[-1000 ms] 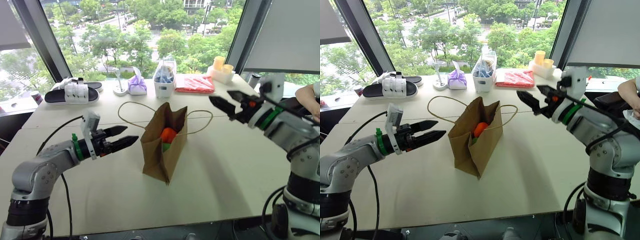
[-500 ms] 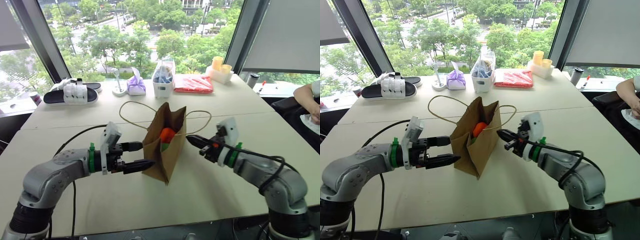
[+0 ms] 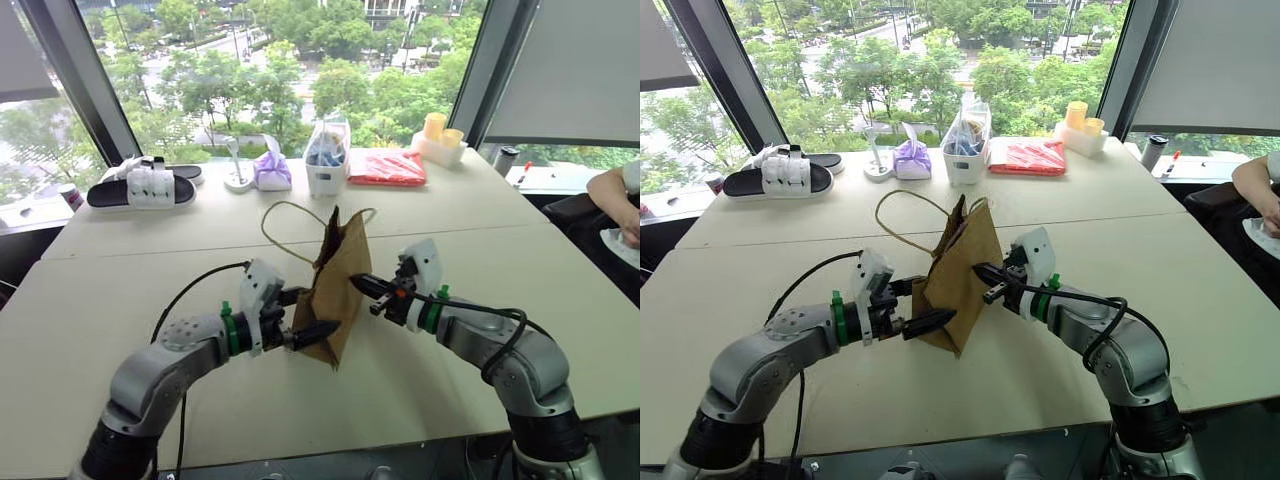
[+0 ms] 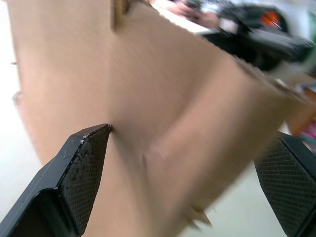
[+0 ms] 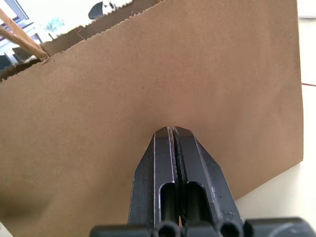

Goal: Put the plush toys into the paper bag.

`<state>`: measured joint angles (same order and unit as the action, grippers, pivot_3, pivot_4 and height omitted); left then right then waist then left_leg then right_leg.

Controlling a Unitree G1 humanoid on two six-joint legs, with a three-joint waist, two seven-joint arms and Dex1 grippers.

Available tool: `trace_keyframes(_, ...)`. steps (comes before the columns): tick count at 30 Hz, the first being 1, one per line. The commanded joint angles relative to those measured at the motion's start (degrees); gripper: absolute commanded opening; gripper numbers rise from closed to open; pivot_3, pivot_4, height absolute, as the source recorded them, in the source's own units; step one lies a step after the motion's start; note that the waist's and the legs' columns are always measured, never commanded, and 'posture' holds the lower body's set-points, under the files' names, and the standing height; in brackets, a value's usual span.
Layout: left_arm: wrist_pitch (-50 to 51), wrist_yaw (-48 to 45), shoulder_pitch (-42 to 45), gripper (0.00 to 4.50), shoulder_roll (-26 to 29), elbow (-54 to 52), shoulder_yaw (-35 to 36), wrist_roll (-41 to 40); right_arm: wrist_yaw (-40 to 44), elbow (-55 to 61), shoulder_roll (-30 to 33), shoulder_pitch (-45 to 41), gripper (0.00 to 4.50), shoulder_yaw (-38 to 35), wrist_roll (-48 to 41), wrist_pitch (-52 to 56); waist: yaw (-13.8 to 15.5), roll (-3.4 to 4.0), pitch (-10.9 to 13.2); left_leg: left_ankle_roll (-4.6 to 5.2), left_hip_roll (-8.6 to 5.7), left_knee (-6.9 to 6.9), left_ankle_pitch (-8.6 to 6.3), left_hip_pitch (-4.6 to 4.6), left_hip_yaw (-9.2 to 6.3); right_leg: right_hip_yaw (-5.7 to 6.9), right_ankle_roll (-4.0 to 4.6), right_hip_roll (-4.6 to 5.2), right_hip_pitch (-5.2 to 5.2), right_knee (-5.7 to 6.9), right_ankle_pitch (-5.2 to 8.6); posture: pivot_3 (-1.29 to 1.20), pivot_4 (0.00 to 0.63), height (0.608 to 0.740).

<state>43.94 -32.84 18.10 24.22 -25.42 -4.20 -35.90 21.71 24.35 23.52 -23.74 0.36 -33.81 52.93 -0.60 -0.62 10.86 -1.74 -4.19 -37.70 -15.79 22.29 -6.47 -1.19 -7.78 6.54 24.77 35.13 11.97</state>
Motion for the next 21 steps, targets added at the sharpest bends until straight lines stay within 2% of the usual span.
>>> trace_keyframes(1,-2.08,3.02,-0.95,4.5,-1.48,-2.37,-0.65,2.15,0.35,0.89,-0.12,-0.43,0.02,0.04,0.48,-1.08,-0.05,0.0,0.0,0.0,0.0,0.0,0.0,0.0,0.0,0.0,0.0,0.0,0.0,0.0,0.0,0.0,0.15,0.74)
trace_keyframes(4,-2.49,5.65,-1.52,3.65,-3.94,-2.3,-0.25,2.58,0.46,1.13,0.17,-0.21,0.0,-0.17,0.69,-0.86,-0.04,0.01,0.0,0.0,0.0,0.01,0.0,0.0,0.0,0.0,0.0,0.0,0.01,0.0,0.0,0.0,0.15,0.74)
trace_keyframes(11,-2.58,7.9,-2.27,0.17,-5.65,-2.18,-0.27,3.59,0.51,1.86,0.53,0.33,0.0,-0.92,0.81,-0.31,0.0,0.01,0.0,0.0,-0.01,0.0,0.0,0.0,0.02,0.0,0.0,0.0,0.0,0.0,0.0,0.0,0.15,0.74)
trace_keyframes(15,-1.94,8.79,-0.97,0.07,-4.91,-0.84,0.21,4.5,0.32,3.73,1.67,1.2,0.0,-2.78,0.12,0.51,0.0,0.01,0.0,0.0,-0.02,0.0,0.0,0.0,0.02,0.01,0.0,0.0,0.0,0.0,0.0,0.0,0.15,0.74)
trace_keyframes(20,-4.98,-3.58,8.74,0.07,-3.23,10.96,1.87,0.74,1.72,8.4,8.51,3.16,0.0,-13.01,-4.12,3.76,0.84,0.01,0.0,0.0,-0.08,-0.12,0.0,0.08,0.05,0.14,0.0,0.0,-0.06,0.0,0.0,0.0,0.15,0.74)
trace_keyframes(21,-6.08,-8.49,11.7,0.07,-2.74,14.52,1.05,0.43,2.38,9.18,10.32,4.07,0.0,-16.09,-5.4,4.53,1.0,0.01,0.0,0.01,-0.07,-0.13,0.0,0.07,0.07,0.14,0.0,0.0,-0.07,-0.02,0.0,0.0,0.15,0.74)
